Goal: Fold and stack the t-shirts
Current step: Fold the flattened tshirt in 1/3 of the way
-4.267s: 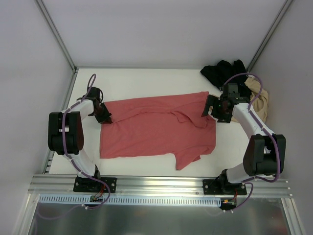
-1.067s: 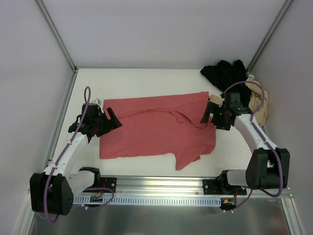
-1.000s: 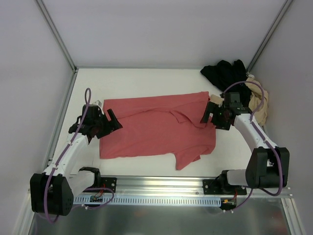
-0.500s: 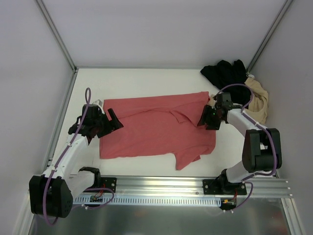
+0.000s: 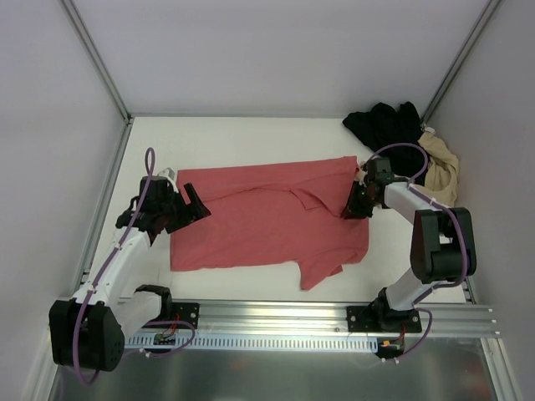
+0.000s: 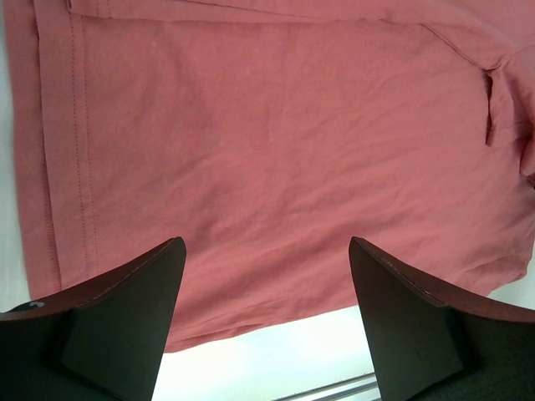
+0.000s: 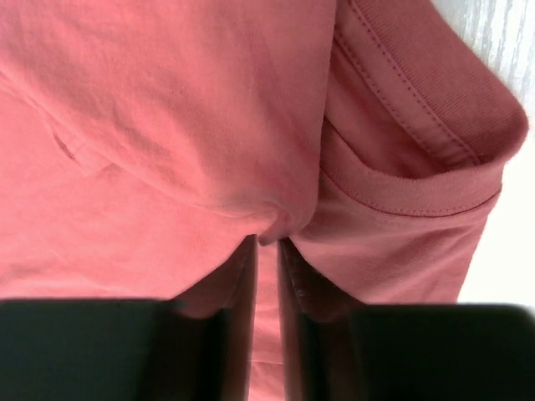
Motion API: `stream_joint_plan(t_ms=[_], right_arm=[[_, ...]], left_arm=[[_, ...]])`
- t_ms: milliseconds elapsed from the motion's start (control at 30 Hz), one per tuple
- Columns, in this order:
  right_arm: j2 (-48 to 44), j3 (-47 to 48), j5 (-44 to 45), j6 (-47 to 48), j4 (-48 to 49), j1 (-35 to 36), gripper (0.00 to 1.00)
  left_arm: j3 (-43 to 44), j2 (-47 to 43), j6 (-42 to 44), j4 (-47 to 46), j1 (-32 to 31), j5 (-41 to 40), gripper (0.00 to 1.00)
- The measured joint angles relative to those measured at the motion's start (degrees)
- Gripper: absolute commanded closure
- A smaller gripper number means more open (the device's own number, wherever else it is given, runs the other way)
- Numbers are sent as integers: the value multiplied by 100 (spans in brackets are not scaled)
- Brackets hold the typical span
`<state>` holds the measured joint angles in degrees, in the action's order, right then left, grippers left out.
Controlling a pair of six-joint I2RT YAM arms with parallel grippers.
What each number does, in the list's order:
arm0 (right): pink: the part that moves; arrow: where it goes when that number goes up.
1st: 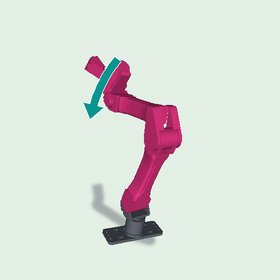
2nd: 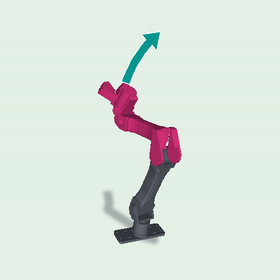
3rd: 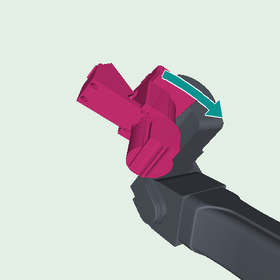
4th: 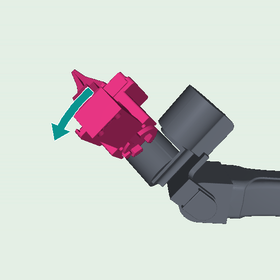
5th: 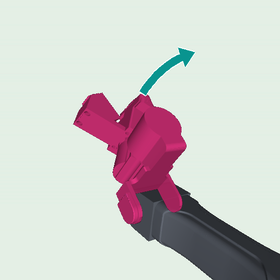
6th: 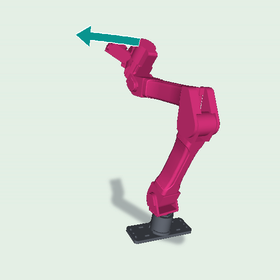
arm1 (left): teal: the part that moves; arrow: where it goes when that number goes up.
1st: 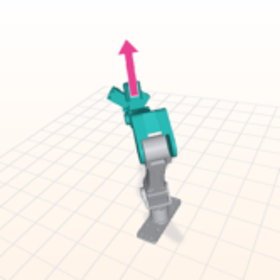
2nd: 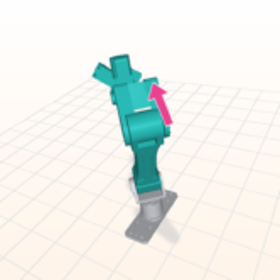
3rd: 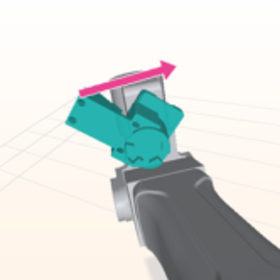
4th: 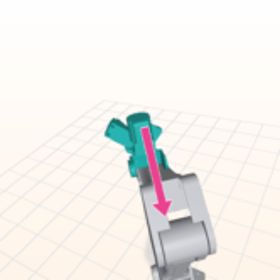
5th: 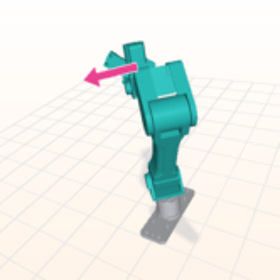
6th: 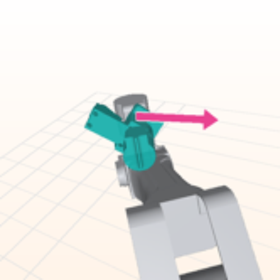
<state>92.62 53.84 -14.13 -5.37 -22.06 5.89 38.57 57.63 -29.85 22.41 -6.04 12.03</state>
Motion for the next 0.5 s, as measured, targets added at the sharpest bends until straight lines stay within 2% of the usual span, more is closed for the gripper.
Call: stream_joint_plan(t_ms=[100,500], right_arm=[[13,7,22,2,20,0,99],[-286,55,645,57,-151,-15,99]], left_arm=[[7,9,26,24,0,-2,20],[9,31,61,57,0,-2,19]])
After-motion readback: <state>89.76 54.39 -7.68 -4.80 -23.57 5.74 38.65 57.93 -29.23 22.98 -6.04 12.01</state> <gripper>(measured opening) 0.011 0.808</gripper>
